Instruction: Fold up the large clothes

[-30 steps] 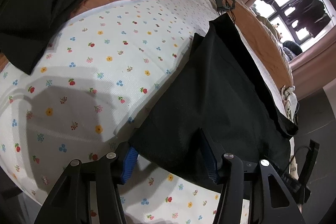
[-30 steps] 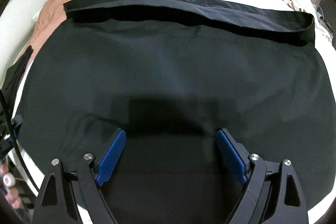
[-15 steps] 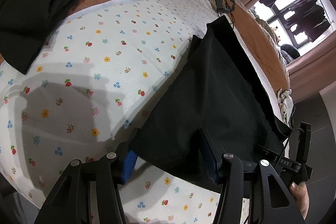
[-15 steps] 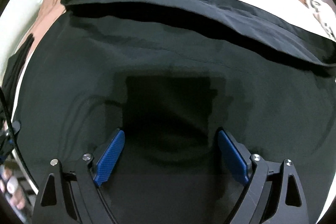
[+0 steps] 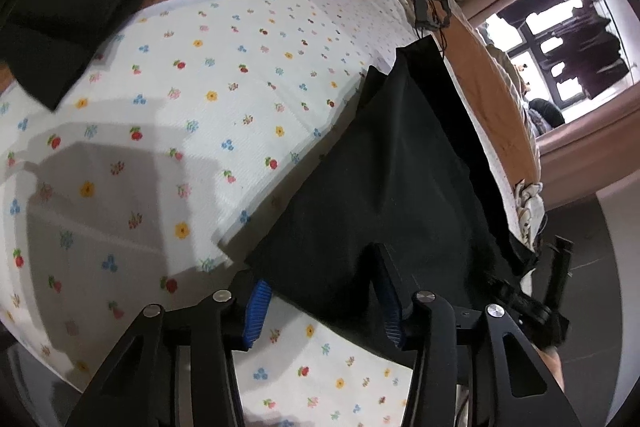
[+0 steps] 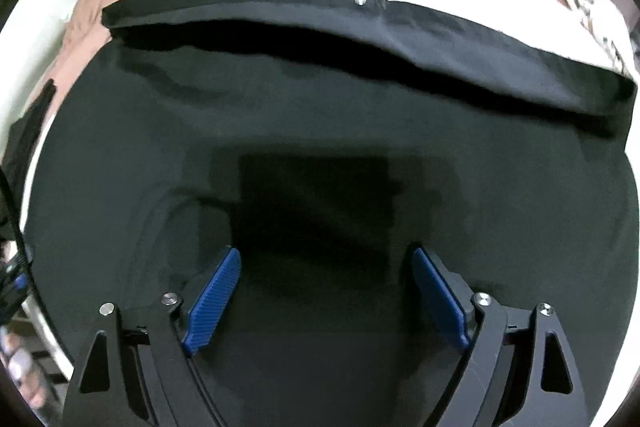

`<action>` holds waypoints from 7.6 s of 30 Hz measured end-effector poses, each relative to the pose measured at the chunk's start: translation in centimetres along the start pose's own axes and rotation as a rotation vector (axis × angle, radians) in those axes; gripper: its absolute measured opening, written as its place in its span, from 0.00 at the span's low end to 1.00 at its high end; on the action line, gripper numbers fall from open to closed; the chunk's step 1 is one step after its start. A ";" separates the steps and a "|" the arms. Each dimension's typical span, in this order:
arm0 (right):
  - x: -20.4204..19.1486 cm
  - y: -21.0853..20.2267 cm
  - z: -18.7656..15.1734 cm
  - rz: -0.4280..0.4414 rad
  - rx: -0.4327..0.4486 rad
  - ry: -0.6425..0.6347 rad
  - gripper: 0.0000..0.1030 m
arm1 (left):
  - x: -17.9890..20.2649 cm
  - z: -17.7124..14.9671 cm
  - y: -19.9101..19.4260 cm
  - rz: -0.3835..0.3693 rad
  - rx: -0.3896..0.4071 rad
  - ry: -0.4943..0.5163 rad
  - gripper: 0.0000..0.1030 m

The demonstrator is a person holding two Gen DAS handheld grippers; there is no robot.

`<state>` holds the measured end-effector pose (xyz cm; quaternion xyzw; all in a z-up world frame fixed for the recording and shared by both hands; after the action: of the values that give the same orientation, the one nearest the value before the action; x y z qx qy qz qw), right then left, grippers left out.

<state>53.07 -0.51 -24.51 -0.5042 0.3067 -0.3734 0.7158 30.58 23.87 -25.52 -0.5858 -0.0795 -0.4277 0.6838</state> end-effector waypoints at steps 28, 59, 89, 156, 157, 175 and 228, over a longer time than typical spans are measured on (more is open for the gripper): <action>4.4 7.6 16.5 -0.052 0.143 0.120 0.71 | 0.5 1.0 1.4 -0.092 -0.020 -0.107 0.39; 3.8 -4.1 2.7 0.237 0.171 0.233 0.52 | 3.6 1.8 1.5 -0.159 -0.001 -0.093 0.18; 0.5 -4.1 -12.9 0.344 0.134 0.336 0.47 | 20.8 2.3 -3.5 -0.410 0.010 0.156 0.11; 25.4 -15.0 -24.5 0.499 0.420 0.821 0.68 | 39.1 -18.2 9.2 -0.323 -0.377 0.613 0.65; 25.1 -14.9 -23.8 0.505 0.418 0.809 0.68 | 38.0 -17.1 8.6 -0.305 -0.356 0.603 0.65; 24.4 -13.3 -18.6 0.498 0.418 0.717 0.08 | 26.0 -13.4 11.2 -0.019 -0.333 0.529 0.64; 29.5 -3.1 -7.0 0.612 0.095 0.534 0.84 | 30.0 -6.4 19.8 -0.035 -0.328 0.499 0.56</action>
<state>62.36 -29.51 -25.56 -0.2415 0.6001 -0.2748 0.7114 60.10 2.50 -23.68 -0.5638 0.1512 -0.5774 0.5709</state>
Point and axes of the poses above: each gripper's, at about its wrist camera, not at the fingertips, and y roughly the way its jaws point, x to its right, z to its top, the point moved 7 cm from there along y, roughly the way its jaws point, and after that the axes turned 1 degree about y, right-handed, at the moved point
